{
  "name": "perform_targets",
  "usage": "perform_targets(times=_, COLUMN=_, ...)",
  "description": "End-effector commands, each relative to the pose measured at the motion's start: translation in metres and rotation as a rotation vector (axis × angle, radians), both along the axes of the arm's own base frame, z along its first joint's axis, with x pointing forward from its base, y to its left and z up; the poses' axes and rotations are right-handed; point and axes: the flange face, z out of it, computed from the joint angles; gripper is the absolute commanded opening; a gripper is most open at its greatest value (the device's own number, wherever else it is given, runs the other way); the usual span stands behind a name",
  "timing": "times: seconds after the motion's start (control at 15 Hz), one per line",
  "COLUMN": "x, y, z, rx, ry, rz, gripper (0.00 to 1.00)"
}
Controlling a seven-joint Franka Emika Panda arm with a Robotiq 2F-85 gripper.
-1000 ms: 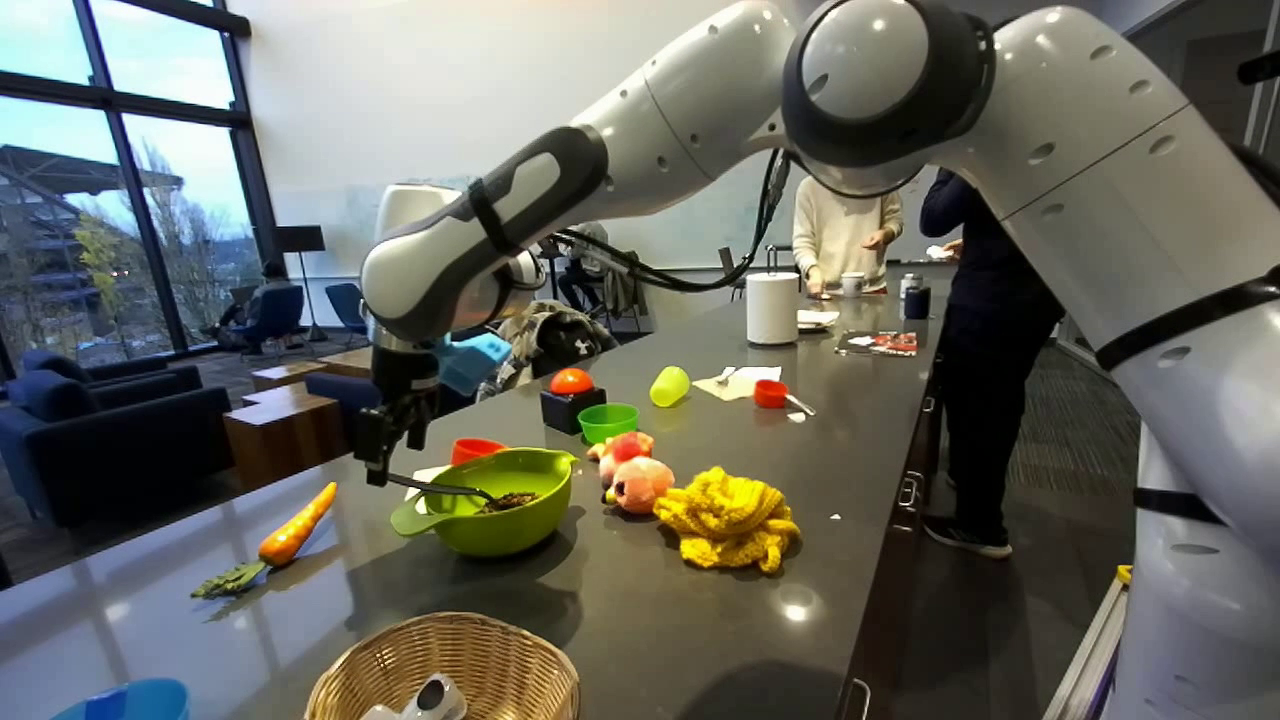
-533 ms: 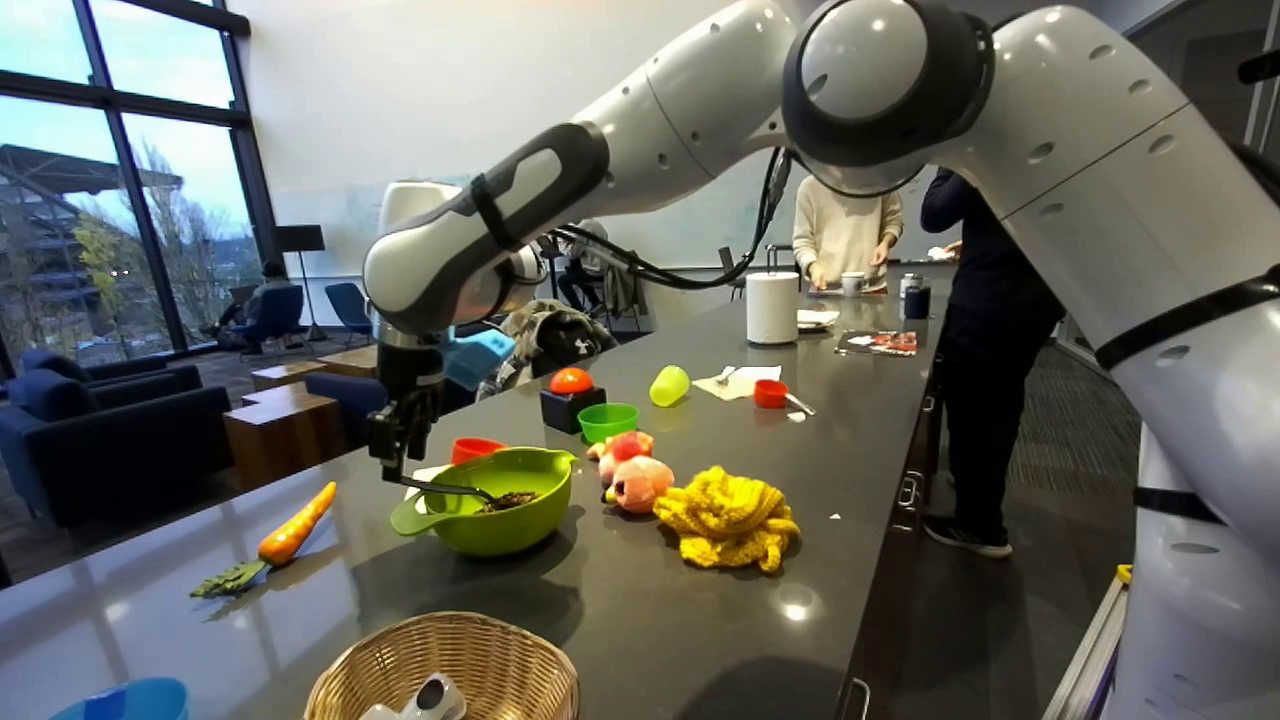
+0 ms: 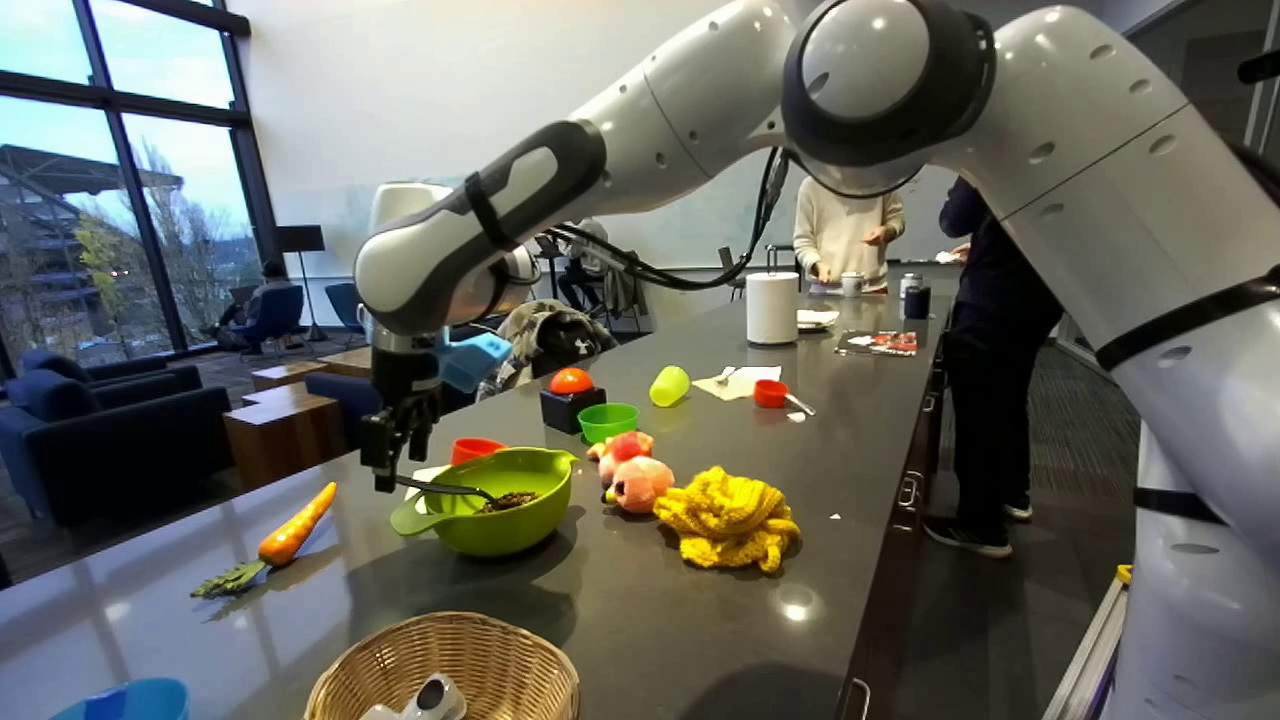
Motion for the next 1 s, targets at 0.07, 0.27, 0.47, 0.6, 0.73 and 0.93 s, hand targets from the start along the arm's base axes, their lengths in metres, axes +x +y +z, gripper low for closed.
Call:
perform_targets(times=0.07, x=-0.004, y=0.013, z=0.007, rx=0.005, ry=0.012, rz=0.033, gripper=0.67)
perform_targets(times=0.27, x=-0.007, y=0.016, z=0.006, rx=0.011, ry=0.026, rz=0.035, gripper=0.53)
perform_targets(times=0.47, x=-0.01, y=0.016, z=0.002, rx=0.022, ry=0.045, rz=0.037, gripper=0.28)
perform_targets(times=0.6, x=-0.01, y=0.016, z=0.0, rx=0.022, ry=0.052, rz=0.037, gripper=0.12)
perform_targets(times=0.73, x=-0.01, y=0.017, z=-0.002, rx=0.02, ry=0.055, rz=0.041, gripper=0.47)
perform_targets(times=0.93, x=-0.014, y=0.02, z=0.007, rx=0.01, ry=0.04, rz=0.055, gripper=0.49)
